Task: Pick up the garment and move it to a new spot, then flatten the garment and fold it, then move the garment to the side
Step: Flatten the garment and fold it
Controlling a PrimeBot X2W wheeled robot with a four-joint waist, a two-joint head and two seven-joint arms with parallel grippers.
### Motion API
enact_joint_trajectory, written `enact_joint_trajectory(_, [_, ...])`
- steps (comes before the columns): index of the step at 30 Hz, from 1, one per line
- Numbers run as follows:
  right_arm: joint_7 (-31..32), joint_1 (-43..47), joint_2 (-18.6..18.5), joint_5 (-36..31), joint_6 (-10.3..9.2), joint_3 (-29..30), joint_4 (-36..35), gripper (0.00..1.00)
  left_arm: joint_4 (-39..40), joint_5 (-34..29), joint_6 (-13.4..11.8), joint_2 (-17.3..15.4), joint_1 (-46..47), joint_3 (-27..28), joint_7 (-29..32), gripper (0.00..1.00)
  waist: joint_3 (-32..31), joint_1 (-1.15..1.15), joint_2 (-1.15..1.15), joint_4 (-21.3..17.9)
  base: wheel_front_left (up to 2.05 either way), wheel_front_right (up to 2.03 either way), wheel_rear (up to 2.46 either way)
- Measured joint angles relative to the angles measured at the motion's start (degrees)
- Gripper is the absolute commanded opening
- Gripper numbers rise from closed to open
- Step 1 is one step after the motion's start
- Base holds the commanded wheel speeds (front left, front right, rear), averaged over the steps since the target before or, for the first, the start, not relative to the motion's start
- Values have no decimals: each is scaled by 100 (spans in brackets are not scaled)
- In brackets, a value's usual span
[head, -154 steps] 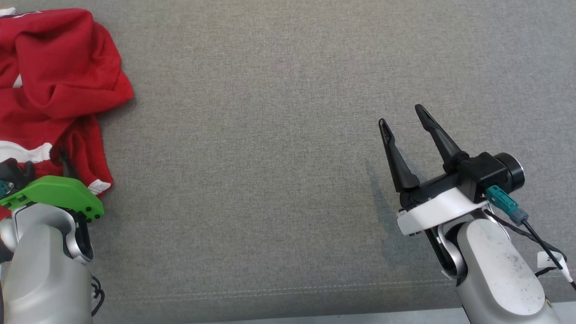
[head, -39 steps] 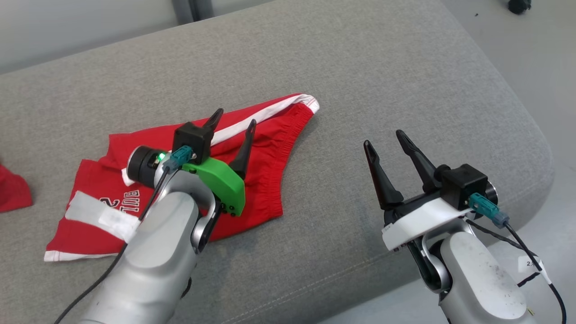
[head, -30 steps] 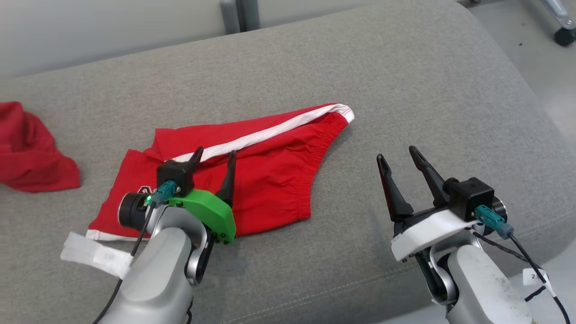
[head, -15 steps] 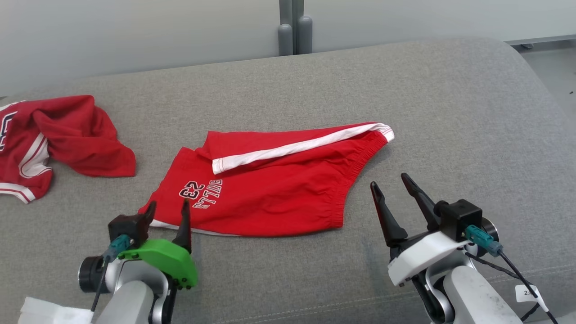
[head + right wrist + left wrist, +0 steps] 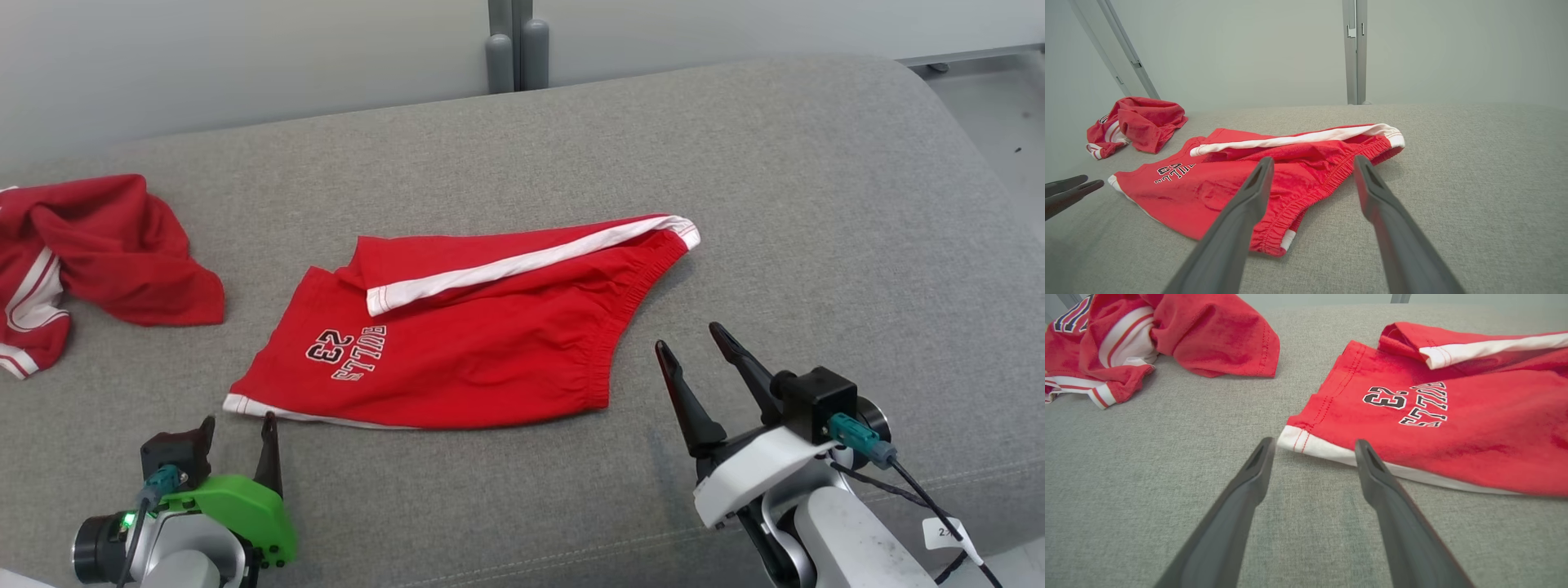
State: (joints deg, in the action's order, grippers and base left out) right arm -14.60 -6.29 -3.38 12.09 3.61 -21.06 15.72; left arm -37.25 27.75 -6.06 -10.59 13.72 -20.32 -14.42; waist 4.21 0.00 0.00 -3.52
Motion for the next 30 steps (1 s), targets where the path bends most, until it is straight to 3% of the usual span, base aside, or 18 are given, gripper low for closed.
enact_joint_trajectory(13, [0, -30, -1, -58, 63, -35, 59, 100, -502, -120, -1, -301, 120, 10, 1, 100, 106, 0, 0, -214, 0, 0, 0])
enact_joint_trajectory(30, [0, -134, 4, -114, 136, -100, 90, 100, -936, -280, 58, -343, 554, -146, 181, 100, 289, 0, 0, -446, 0, 0, 0])
